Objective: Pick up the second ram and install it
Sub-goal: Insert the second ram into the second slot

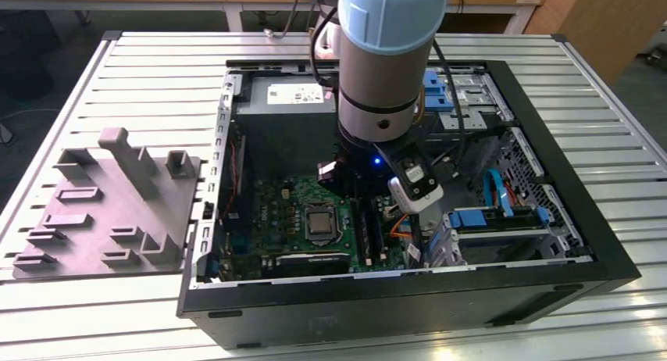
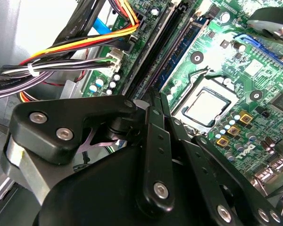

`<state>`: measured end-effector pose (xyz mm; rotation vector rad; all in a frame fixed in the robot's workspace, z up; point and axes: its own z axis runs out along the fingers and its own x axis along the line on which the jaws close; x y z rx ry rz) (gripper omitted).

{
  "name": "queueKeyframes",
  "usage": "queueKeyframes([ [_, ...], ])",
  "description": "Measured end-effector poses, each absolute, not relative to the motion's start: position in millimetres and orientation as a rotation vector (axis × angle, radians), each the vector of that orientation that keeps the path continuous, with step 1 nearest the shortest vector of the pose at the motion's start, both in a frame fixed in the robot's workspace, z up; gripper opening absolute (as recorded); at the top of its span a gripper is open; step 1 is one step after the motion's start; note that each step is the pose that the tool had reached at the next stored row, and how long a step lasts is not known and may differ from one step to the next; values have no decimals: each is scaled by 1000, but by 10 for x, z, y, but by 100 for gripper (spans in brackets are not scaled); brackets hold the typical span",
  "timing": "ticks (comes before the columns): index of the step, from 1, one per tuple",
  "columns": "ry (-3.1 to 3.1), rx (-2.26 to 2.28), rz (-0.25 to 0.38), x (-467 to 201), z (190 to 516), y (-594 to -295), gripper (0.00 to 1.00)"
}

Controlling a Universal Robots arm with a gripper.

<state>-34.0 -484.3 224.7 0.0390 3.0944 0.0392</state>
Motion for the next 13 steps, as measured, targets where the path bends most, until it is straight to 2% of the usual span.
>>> queueKeyframes([
  [13, 3094, 39, 39, -340, 2231, -4842, 11],
])
